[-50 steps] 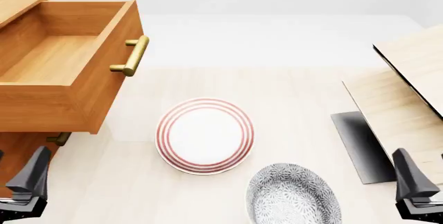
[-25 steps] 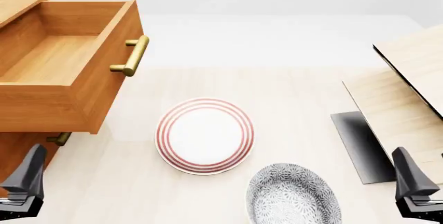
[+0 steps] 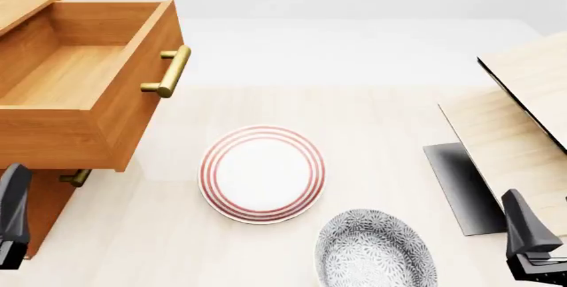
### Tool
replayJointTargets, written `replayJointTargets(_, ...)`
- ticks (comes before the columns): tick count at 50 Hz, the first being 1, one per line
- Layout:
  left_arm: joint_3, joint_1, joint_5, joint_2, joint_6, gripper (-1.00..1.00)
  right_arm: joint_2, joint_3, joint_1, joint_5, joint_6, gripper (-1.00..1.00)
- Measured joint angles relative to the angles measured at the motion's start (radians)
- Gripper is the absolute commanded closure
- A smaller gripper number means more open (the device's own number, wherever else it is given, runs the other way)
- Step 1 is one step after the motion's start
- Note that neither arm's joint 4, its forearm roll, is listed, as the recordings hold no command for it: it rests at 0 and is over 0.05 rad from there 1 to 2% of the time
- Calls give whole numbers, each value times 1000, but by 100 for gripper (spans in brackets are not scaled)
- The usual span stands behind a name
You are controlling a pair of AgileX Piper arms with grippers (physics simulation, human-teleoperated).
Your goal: Close the top drawer of the cabinet.
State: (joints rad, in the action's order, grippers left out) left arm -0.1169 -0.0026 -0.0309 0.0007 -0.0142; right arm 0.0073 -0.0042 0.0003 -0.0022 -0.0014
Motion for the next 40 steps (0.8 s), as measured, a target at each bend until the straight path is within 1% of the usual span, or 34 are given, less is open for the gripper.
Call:
replayJointTargets(19, -117, -18, 40, -1, -7, -100, -1, 0, 0, 1, -1, -100)
replayJointTargets(40, -244, -64, 124, 12, -49, -100, -1, 0, 0, 1, -1, -100)
